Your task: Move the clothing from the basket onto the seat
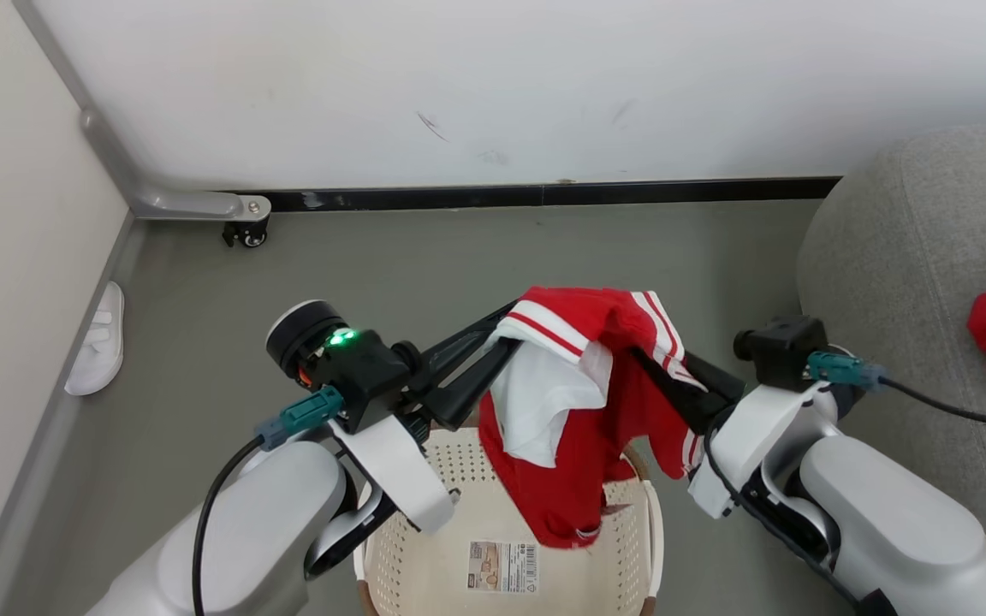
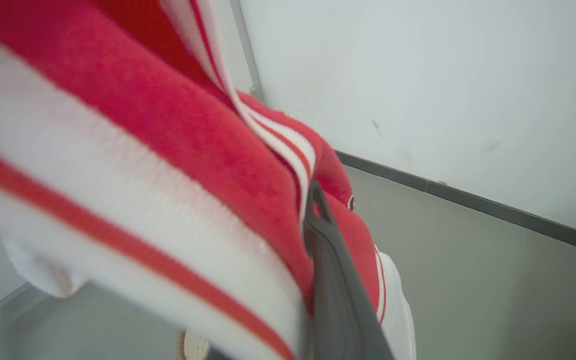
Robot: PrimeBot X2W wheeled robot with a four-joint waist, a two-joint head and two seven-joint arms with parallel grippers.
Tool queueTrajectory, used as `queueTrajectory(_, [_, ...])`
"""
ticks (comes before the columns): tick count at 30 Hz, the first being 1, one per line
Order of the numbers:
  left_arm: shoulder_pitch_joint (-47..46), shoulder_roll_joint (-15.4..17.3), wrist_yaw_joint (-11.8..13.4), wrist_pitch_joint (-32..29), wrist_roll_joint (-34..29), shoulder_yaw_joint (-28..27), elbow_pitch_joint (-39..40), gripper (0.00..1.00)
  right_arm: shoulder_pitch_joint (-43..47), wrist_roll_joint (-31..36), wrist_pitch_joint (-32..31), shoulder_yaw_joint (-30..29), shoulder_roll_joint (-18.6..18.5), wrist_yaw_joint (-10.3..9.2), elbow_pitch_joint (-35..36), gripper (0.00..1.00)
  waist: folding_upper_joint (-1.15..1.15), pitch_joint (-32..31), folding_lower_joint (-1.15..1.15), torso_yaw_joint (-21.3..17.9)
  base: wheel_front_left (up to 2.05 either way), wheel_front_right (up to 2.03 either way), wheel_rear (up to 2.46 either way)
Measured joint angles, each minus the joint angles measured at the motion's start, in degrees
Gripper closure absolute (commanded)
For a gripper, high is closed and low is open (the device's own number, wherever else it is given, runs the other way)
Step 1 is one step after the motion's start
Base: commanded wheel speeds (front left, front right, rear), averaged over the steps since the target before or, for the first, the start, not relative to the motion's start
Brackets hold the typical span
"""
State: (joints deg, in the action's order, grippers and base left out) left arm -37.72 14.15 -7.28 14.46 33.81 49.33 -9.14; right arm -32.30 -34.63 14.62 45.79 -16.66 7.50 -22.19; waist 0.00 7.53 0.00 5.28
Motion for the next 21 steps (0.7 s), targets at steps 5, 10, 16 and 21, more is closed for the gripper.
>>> queueTrajectory(5, [1.85, 0.33, 0.0, 0.0, 0.54, -0.11, -0.53, 1.0, 0.06, 1.13, 0.0, -2.49, 0.01, 0.0, 1.32, 1.0, 0.0, -0.05, 0.0, -0.65, 0.0, 0.0, 0.0])
queueTrajectory(10, [2.15, 0.44, 0.0, 0.0, 1.15, -0.11, -0.87, 1.0, 0.24, 1.87, 0.0, -4.09, 0.09, 0.0, 1.8, 1.0, 0.0, -0.11, 0.0, -1.28, 0.0, 0.0, 0.0])
queueTrajectory(16, [3.55, 0.58, 0.0, 0.0, 1.49, -0.04, -1.3, 0.0, 0.47, 2.59, 0.0, -6.68, 0.07, 0.0, 3.14, 1.0, 0.0, -0.33, 0.0, -2.28, 0.0, 0.0, 0.0])
queueTrajectory(21, [3.59, 0.64, 0.0, 0.0, 1.49, -0.04, -1.27, 0.0, 1.99, 3.59, 0.0, -8.71, -0.07, -0.01, 3.76, 1.0, 0.0, -0.49, 0.0, -2.98, 0.0, 0.0, 0.0])
